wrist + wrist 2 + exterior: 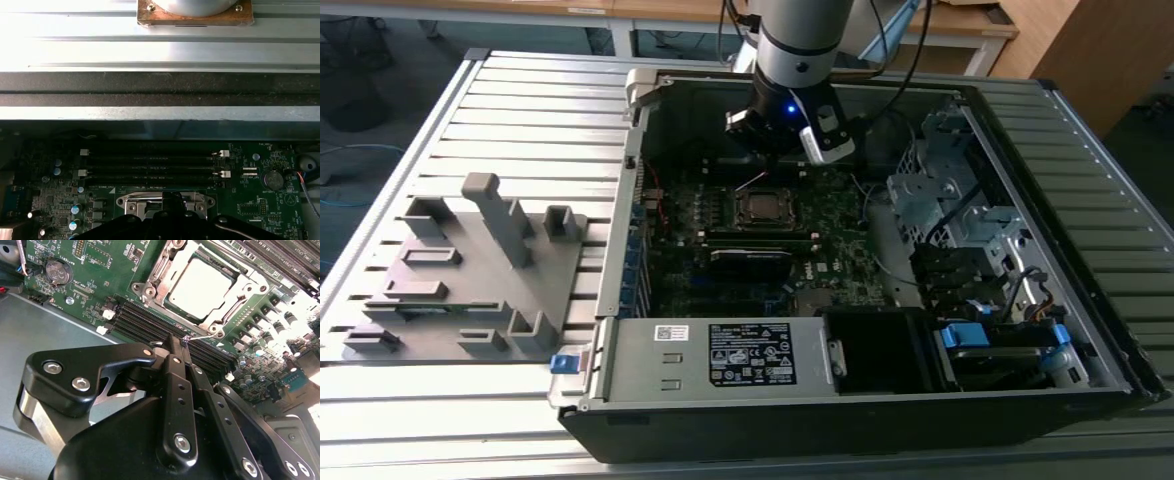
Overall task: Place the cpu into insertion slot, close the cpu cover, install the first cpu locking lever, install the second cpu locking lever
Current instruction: 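Install the first cpu locking lever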
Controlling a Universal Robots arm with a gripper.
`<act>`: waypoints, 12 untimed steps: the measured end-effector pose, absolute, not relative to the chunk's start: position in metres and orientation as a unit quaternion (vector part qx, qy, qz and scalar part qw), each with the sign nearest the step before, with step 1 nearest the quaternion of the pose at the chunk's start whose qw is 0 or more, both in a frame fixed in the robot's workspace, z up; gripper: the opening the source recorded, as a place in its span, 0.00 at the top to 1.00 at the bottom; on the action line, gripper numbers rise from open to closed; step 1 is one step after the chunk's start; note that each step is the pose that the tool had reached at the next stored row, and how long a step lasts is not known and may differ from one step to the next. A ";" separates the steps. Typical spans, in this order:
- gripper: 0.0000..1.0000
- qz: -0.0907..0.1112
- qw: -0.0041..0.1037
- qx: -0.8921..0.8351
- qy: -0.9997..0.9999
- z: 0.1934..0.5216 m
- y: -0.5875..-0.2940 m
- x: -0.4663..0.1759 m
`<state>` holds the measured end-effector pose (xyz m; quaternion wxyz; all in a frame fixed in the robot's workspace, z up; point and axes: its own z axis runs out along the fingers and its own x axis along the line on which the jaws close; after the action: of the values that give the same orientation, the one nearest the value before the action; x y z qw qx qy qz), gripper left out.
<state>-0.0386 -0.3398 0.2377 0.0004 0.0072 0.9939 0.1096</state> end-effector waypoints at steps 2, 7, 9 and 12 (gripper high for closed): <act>0.90 0.110 0.001 0.007 0.994 0.237 -0.340 -0.039; 0.90 0.110 0.002 0.007 0.994 0.236 -0.340 -0.040; 0.90 0.110 0.002 0.007 0.994 0.236 -0.340 -0.040; 0.90 0.110 0.003 0.007 0.994 0.235 -0.340 -0.040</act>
<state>-0.0399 -0.3398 0.2355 0.0025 0.0070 0.9939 0.1097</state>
